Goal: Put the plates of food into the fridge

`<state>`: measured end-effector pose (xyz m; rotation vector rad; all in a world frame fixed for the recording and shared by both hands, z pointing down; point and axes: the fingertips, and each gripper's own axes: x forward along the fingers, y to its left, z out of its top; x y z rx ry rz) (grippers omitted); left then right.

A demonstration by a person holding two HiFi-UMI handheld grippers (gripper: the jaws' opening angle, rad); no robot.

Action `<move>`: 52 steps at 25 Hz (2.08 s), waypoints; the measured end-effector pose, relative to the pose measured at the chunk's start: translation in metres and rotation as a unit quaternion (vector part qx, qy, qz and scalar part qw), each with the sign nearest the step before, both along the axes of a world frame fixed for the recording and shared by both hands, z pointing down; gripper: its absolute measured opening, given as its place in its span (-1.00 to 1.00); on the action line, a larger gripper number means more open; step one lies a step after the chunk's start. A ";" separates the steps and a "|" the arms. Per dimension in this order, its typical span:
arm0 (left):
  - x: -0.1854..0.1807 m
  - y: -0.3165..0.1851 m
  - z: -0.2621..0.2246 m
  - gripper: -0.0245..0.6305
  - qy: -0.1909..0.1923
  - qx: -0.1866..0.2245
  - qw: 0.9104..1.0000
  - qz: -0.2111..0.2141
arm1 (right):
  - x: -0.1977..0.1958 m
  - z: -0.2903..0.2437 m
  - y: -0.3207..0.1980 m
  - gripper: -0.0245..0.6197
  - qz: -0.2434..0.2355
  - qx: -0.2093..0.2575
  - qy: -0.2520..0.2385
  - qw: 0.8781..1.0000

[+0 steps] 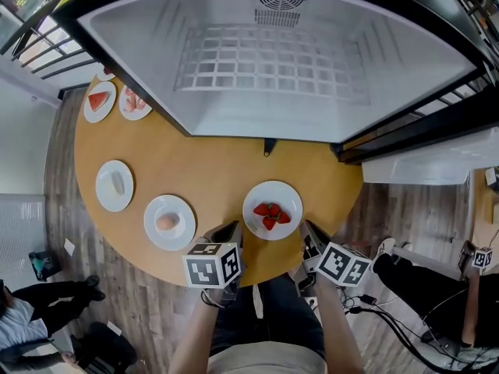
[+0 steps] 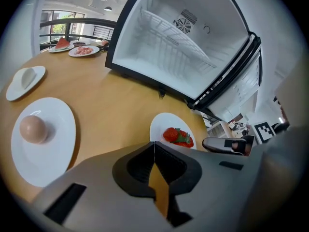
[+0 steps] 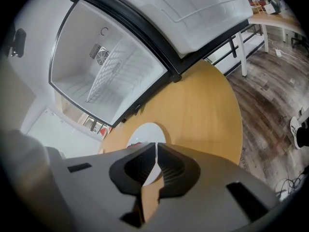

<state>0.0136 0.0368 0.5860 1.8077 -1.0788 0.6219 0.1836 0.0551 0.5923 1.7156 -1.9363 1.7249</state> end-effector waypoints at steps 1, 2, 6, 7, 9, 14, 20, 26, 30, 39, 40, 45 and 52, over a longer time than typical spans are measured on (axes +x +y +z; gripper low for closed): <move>0.000 0.000 0.003 -0.90 0.002 -0.006 1.000 -0.002 | 0.000 0.002 -0.001 -0.87 -0.005 -0.004 -0.001 1.000; 0.001 0.001 0.005 -0.90 0.005 -0.012 1.000 -0.005 | 0.000 0.005 -0.001 -0.86 -0.010 -0.009 -0.001 1.000; 0.003 0.005 0.015 -0.90 0.015 -0.036 0.999 0.000 | 0.001 0.015 -0.001 -0.86 -0.025 -0.033 -0.008 0.999; 0.003 0.005 0.017 -0.90 0.016 -0.038 0.999 0.001 | 0.001 0.017 -0.001 -0.86 -0.028 -0.037 -0.012 0.999; 0.004 0.004 0.019 -0.90 0.021 -0.042 0.999 0.001 | 0.002 0.019 -0.002 -0.86 -0.034 -0.042 -0.015 0.998; 0.008 0.004 0.023 -0.90 0.037 -0.055 0.998 0.005 | 0.000 0.023 -0.005 -0.86 -0.054 -0.048 -0.025 0.997; 0.011 0.003 0.027 -0.89 0.074 -0.077 0.994 -0.002 | -0.002 0.025 -0.008 -0.82 -0.081 -0.053 -0.042 0.994; 0.009 0.002 0.028 -0.80 0.125 -0.098 0.987 -0.025 | -0.005 0.024 -0.012 -0.73 -0.089 -0.057 -0.071 0.992; 0.011 0.005 0.026 -0.72 0.150 -0.108 0.982 -0.035 | -0.006 0.024 -0.012 -0.73 -0.082 -0.061 -0.100 0.990; 0.021 0.016 0.027 -0.70 0.183 -0.127 0.973 -0.050 | -0.014 0.026 -0.007 -0.73 -0.074 -0.071 -0.124 0.987; 0.023 0.015 0.027 -0.70 0.185 -0.127 0.973 -0.048 | -0.015 0.026 -0.008 -0.73 -0.074 -0.072 -0.125 0.987; 0.031 0.010 0.027 -0.70 0.193 -0.131 0.971 -0.047 | -0.017 0.027 -0.009 -0.73 -0.075 -0.076 -0.140 0.984; 0.032 0.008 0.029 -0.70 0.203 -0.143 0.967 -0.058 | -0.020 0.027 -0.011 -0.73 -0.077 -0.086 -0.153 0.981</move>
